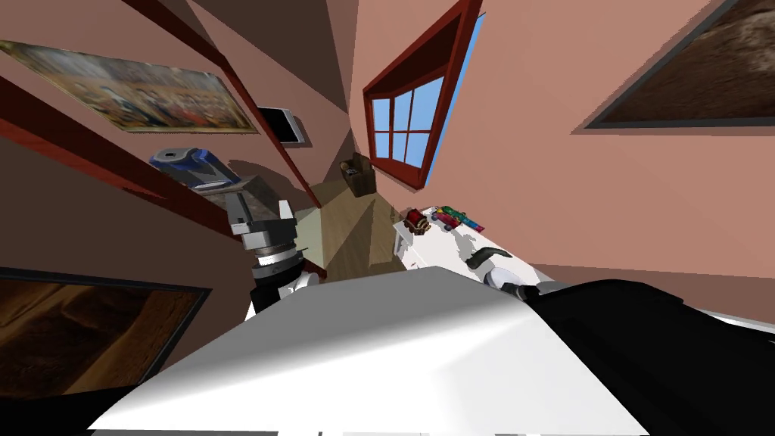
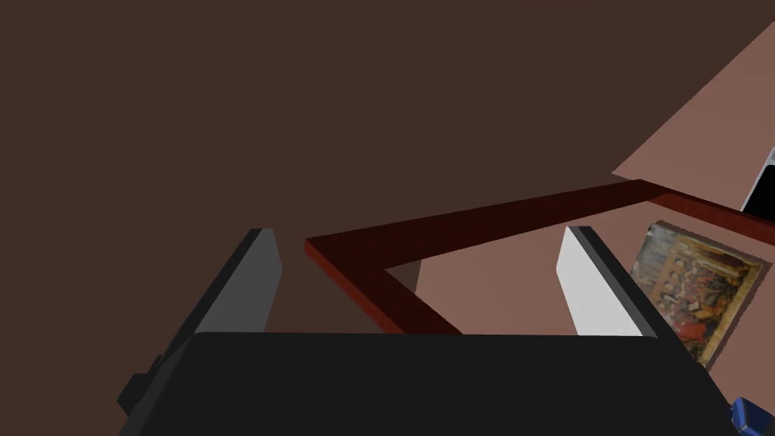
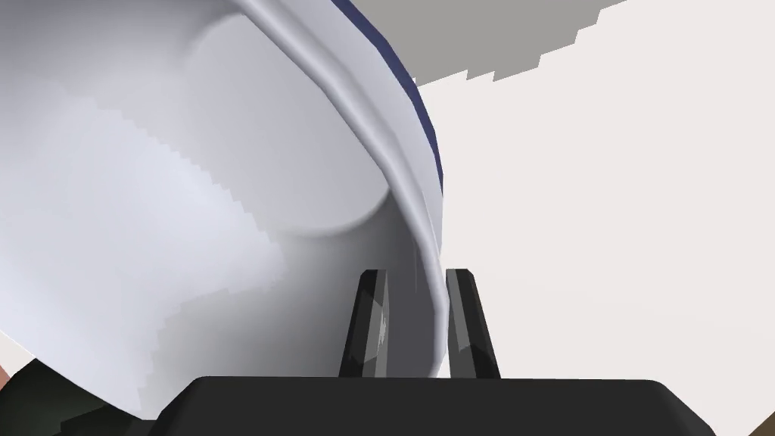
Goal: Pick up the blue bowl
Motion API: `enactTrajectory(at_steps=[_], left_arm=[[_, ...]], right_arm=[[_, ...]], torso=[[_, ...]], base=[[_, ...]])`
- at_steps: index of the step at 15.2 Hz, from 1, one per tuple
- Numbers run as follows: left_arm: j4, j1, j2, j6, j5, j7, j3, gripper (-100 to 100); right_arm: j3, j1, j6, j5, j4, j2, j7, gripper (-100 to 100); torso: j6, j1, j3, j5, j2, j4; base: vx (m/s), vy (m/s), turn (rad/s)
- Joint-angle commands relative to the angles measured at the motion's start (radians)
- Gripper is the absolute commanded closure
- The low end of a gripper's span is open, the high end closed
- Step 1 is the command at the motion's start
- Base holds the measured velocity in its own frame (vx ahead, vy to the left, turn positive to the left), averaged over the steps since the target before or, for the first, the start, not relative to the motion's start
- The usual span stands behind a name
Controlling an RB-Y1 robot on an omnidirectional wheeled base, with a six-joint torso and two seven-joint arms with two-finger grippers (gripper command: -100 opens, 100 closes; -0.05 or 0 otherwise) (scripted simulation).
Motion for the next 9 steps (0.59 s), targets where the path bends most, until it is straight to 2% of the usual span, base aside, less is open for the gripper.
enactTrajectory(at_steps=[1, 2, 4, 8, 9], left_arm=[[0.0, 0.0, 0.0, 0.0, 0.0, 0.0, 0.0, 0], [0.0, 0.0, 0.0, 0.0, 0.0, 0.0, 0.0, 0], [0.0, 0.001, 0.0, 0.0, 0.0, 0.0, 0.0, 0], [0.0, 0.001, 0.0, 0.0, 0.0, 0.0, 0.0, 0], [0.0, 0.001, 0.0, 0.0, 0.0, 0.0, 0.0, 0]], right_arm=[[0.0, 0.0, 0.0, 0.0, 0.0, 0.0, 0.0, 100], [-0.009, 0.003, -0.005, 0.011, -0.009, -0.007, 0.01, 100], [-0.031, 0.011, -0.019, 0.031, -0.022, -0.02, 0.029, 100], [-0.086, 0.03, -0.053, 0.079, -0.055, -0.051, 0.079, 100], [-0.071, 0.026, -0.044, 0.066, -0.046, -0.044, 0.063, 100]], torso=[[0.0, 0.0, 0.0, 0.0, 0.0, 0.0], [0.0, 0.0, 0.0, 0.0, -0.001, 0.0], [0.003, 0.001, -0.003, 0.001, -0.005, -0.002], [0.001, 0.008, -0.007, 0.004, -0.013, -0.003], [0.001, 0.009, -0.008, 0.005, -0.014, -0.003]], base=[[0.0, 0.0, 0.0], [0.055, -0.002, -0.2], [0.137, 0.019, -0.404], [0.191, 0.062, -0.368], [0.119, 0.053, -0.138]])
